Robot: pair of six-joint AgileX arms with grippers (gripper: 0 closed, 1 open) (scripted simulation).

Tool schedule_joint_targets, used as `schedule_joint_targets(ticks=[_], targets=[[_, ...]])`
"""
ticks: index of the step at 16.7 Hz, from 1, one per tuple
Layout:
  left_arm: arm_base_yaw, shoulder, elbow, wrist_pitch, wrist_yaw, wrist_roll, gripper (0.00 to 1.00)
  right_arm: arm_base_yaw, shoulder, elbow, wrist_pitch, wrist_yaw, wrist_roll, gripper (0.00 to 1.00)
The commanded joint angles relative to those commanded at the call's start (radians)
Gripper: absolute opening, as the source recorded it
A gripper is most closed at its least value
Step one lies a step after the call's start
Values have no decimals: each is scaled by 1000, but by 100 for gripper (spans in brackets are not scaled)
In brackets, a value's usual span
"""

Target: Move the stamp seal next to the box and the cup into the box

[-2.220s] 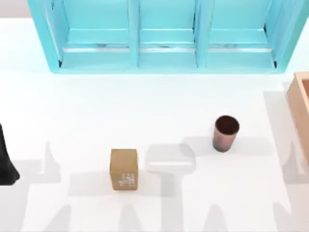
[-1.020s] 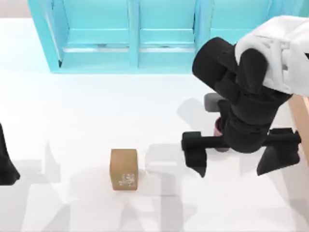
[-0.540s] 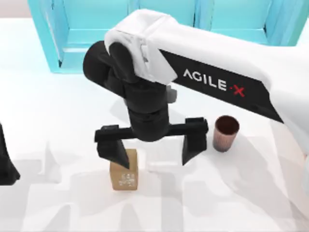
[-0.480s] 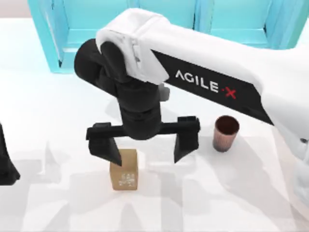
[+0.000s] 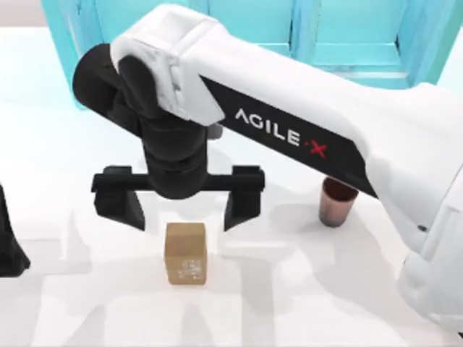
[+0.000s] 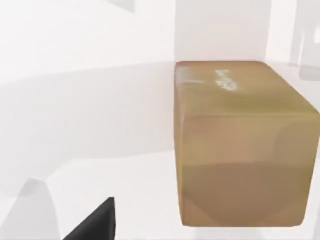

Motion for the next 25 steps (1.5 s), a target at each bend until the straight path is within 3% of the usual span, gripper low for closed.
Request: schedule_joint_targets(ticks=[5, 13, 18, 25], targets=[[0, 0, 0, 0, 0, 0, 100, -4, -4, -19, 17, -1, -2, 100], [0, 0, 0, 0, 0, 0, 100, 2, -2, -299, 298, 0, 2, 100], [0, 0, 0, 0, 0, 0, 100, 2, -1, -319, 318, 0, 2, 100], [0, 0, 0, 0, 0, 0, 100, 2, -1, -319, 318, 0, 2, 47]])
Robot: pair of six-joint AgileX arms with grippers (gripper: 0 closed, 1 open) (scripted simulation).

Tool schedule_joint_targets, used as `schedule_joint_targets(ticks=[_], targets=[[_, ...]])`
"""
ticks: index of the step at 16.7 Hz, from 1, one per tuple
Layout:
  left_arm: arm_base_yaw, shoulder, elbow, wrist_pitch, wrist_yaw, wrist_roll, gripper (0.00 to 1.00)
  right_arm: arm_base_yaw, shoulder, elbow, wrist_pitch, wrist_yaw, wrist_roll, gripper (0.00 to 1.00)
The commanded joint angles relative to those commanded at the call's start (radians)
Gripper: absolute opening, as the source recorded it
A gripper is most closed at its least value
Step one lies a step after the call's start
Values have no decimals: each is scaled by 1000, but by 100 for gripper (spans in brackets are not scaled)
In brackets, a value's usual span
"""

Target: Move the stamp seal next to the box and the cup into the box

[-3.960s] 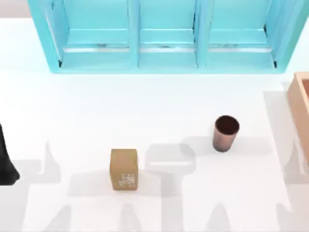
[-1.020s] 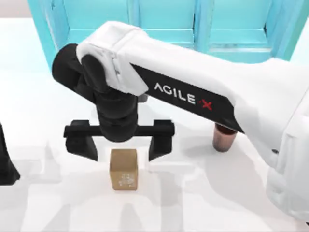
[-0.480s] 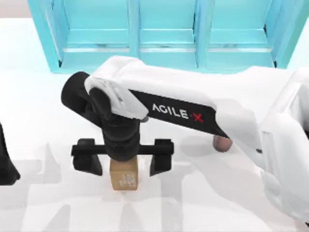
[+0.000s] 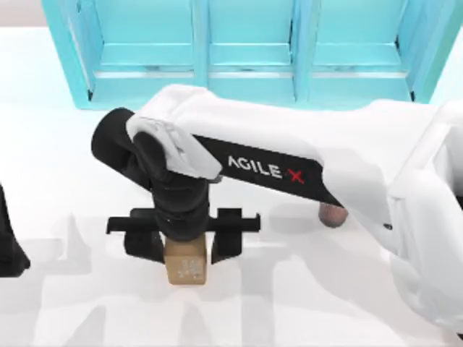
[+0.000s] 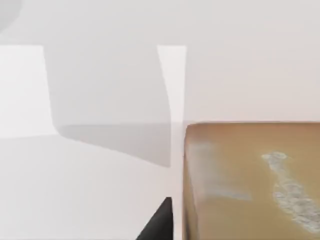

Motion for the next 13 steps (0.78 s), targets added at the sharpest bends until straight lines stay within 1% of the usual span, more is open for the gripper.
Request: schedule_joint_targets(ticks=[6, 7, 13], targets=[[0, 0, 0, 0, 0, 0, 100, 0, 0, 0, 0, 0, 0, 2], [0, 0, 0, 0, 0, 0, 100, 0, 0, 0, 0, 0, 0, 0], [0, 0, 0, 0, 0, 0, 100, 0, 0, 0, 0, 0, 0, 0]])
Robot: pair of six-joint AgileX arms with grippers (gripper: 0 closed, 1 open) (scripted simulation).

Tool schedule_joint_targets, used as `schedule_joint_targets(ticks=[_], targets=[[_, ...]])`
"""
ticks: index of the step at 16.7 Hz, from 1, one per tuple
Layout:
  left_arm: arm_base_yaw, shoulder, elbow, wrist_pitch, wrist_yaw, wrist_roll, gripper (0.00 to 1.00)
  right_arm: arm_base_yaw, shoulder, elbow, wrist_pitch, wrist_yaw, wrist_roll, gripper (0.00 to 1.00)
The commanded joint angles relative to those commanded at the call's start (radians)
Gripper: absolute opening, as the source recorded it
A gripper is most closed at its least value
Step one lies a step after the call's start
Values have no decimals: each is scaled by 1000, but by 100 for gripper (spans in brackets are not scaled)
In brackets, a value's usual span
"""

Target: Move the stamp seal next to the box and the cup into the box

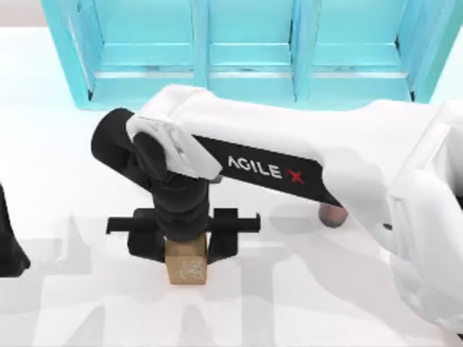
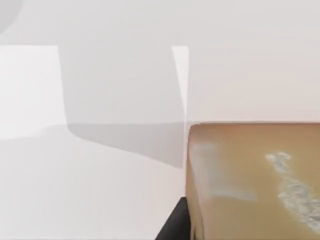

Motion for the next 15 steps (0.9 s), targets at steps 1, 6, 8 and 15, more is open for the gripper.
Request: schedule_joint_targets(ticks=[1, 6, 8, 15], targets=[[0, 0, 0, 0, 0, 0, 100, 0, 0, 0, 0, 0, 0, 0], [0, 0, 0, 0, 0, 0, 100, -30, -73, -58, -29, -1, -35, 0], [0, 0, 0, 0, 0, 0, 100, -61, -167, -113, -58, 0, -66, 0], [0, 0, 0, 0, 0, 0, 100, -147, -396, -255, -140, -4, -148, 0]])
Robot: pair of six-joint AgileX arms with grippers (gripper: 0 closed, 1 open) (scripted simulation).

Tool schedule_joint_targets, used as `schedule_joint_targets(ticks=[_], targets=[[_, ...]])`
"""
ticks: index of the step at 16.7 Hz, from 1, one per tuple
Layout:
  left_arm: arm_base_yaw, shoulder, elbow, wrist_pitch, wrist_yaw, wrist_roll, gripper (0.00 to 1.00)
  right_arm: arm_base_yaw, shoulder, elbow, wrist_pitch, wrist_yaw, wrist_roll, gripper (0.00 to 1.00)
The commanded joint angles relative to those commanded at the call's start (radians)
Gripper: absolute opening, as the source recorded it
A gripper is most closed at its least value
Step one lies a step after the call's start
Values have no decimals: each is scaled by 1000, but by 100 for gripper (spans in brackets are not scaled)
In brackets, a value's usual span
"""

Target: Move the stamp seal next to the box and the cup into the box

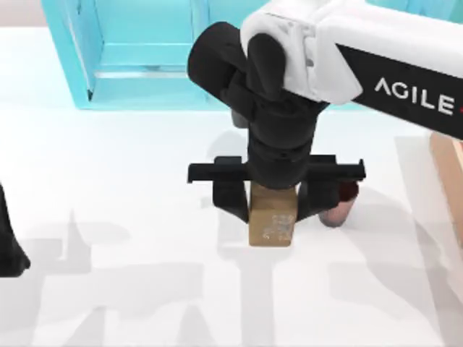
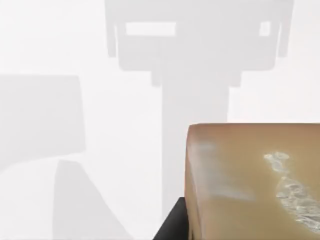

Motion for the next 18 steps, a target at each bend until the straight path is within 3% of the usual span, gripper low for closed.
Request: schedule_joint_targets(ticks=[6, 14, 18], targets=[[0, 0, 0, 0, 0, 0, 100, -33, -10, -6, 0, 3, -35, 0], [0, 0, 0, 0, 0, 0, 100, -408, -128, -104, -22, 4, -412, 0], [0, 0, 0, 0, 0, 0, 100, -481, -156, -131, -28, 5, -486, 0]])
